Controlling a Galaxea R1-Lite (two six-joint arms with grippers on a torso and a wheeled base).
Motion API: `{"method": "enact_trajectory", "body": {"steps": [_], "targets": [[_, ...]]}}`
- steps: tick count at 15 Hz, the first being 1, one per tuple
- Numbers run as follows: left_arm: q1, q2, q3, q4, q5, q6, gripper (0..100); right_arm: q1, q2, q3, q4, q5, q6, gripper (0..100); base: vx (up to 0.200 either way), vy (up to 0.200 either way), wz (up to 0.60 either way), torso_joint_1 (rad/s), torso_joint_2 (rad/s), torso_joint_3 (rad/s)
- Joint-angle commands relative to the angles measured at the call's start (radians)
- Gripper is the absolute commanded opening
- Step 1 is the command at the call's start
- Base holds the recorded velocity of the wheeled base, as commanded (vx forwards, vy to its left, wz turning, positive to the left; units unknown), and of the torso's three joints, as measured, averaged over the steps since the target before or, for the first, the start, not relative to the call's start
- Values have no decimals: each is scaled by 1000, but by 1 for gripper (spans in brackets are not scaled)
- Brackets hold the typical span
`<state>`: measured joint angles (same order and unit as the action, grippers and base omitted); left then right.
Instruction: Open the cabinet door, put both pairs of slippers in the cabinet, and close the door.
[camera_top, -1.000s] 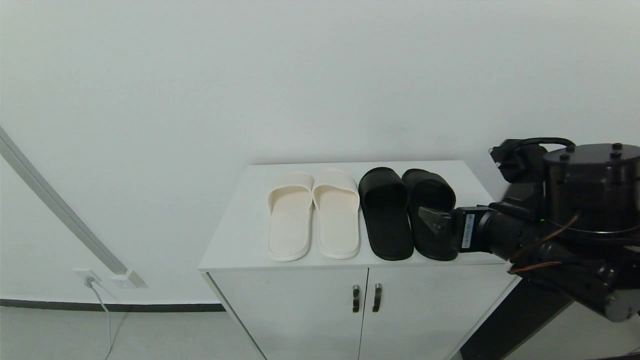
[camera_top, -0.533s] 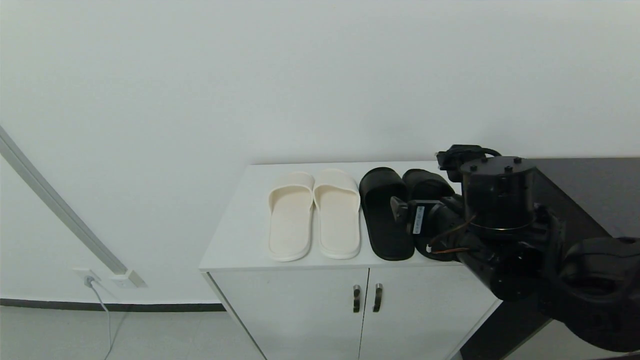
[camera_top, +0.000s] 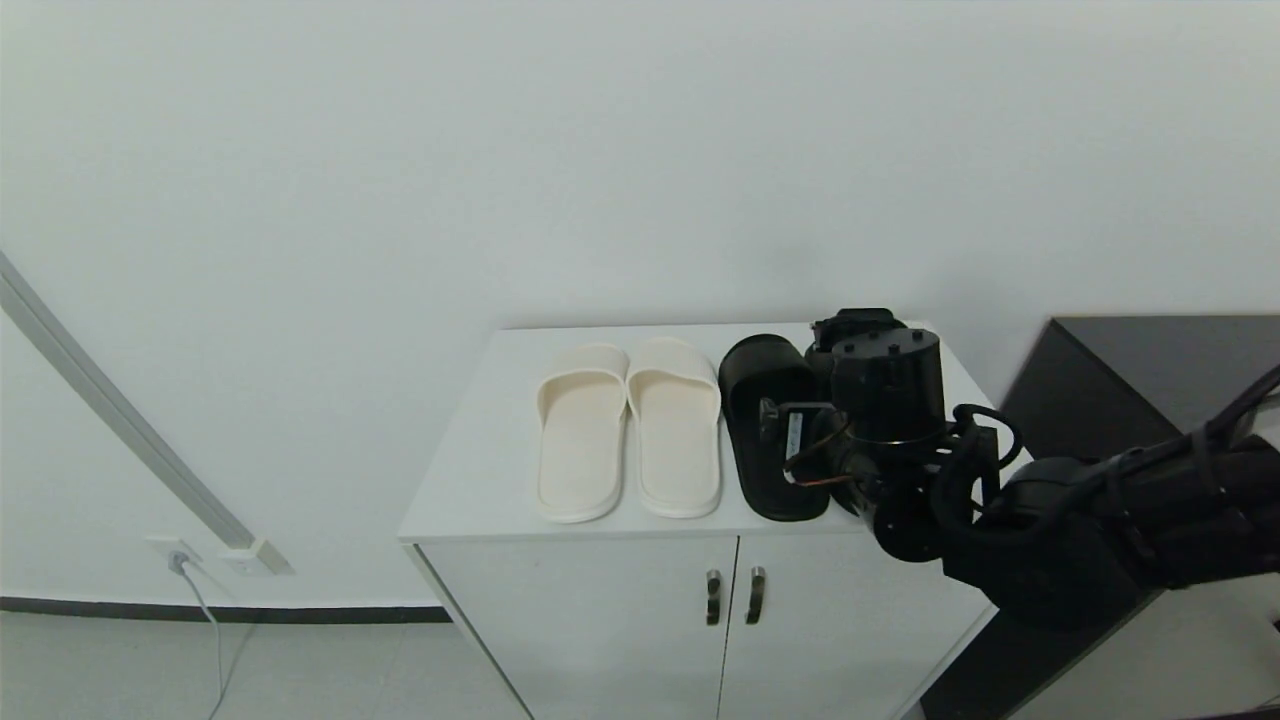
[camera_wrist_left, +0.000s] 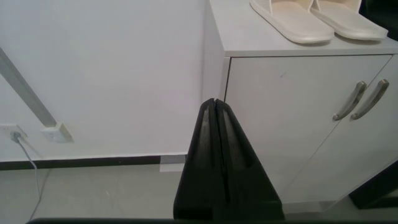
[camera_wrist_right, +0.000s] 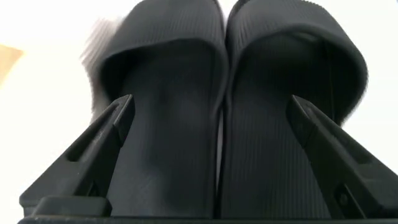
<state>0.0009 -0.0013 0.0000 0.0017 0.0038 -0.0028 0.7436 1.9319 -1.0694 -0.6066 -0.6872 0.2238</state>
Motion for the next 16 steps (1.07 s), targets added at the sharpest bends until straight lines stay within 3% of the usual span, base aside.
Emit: {"method": "enact_trajectory", "body": {"steps": [1, 12, 13, 16], "targets": [[1, 1, 0, 0, 1, 0, 0, -26, 58, -52, -1, 2, -6, 100, 0, 0, 0, 0, 0, 0], [1, 1, 0, 0, 1, 0, 0, -87, 167, -201, -2, 3, -50, 100, 0, 0, 0, 0, 0, 0], [1, 1, 0, 0, 1, 0, 0, -89, 171, -202, -4, 3, -49, 0, 0, 0, 0, 0, 0, 0], [1, 1, 0, 0, 1, 0, 0, -96, 179, -201, -44, 2, -75, 0, 0, 0, 0, 0, 0, 0]]}}
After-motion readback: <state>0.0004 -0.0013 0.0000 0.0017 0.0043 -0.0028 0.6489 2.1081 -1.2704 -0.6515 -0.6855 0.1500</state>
